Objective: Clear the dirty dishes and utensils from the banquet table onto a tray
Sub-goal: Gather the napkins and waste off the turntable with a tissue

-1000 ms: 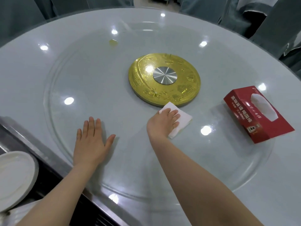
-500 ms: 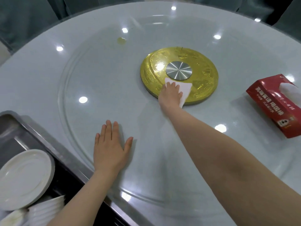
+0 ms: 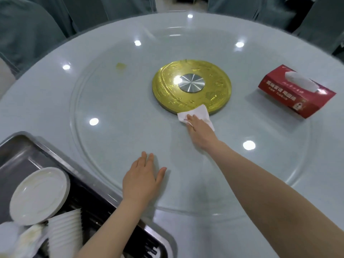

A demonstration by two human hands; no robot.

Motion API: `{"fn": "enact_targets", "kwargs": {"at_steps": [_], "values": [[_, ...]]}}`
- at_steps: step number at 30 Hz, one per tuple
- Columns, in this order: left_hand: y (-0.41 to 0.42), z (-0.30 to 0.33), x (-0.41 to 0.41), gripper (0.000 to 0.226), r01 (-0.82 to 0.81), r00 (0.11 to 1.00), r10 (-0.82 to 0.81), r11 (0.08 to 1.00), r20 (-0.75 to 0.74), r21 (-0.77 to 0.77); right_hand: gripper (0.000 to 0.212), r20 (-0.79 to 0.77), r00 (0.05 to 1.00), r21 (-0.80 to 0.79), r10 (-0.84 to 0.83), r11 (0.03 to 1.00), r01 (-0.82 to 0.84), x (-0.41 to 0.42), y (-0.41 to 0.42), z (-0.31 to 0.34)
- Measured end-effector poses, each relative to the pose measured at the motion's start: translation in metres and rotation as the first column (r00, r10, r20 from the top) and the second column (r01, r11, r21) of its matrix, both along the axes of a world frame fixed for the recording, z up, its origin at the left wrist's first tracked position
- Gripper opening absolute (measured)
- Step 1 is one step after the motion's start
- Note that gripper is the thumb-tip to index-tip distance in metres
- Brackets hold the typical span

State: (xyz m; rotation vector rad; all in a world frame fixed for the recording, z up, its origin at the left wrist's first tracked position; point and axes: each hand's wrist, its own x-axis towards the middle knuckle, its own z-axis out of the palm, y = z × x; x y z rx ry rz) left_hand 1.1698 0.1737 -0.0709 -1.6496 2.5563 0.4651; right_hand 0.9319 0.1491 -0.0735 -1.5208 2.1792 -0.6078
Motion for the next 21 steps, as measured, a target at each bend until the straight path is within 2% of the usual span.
{"fn": "enact_targets", "kwargs": {"at_steps": [5,12,14,18,21], "values": [[0.029,0.007,-0.019,0.062,0.11,0.994,-0.11,0.994,-0.015,0.021,0.043,0.026,0.999,0.043,-0.047,0.998,0.046,-0.006,0.055,-0.004],[0.048,0.016,-0.046,0.045,0.269,0.942,-0.212,0.941,-0.261,0.207,0.045,0.066,0.98,0.108,-0.187,0.978,0.179,-0.022,0.12,-0.004],[0.048,0.018,-0.051,0.046,0.309,0.928,-0.242,0.925,-0.283,0.222,0.045,0.079,0.966,0.119,-0.245,0.965,0.235,-0.025,0.133,-0.004],[0.037,0.017,-0.045,0.051,0.257,0.938,-0.196,0.946,-0.285,0.196,0.044,0.114,0.924,0.075,-0.364,0.931,0.358,-0.022,0.145,-0.002],[0.023,0.016,-0.029,0.058,0.199,0.95,-0.143,0.963,-0.278,0.184,0.044,0.091,0.927,0.07,-0.364,0.931,0.359,-0.015,0.144,-0.004]]}}
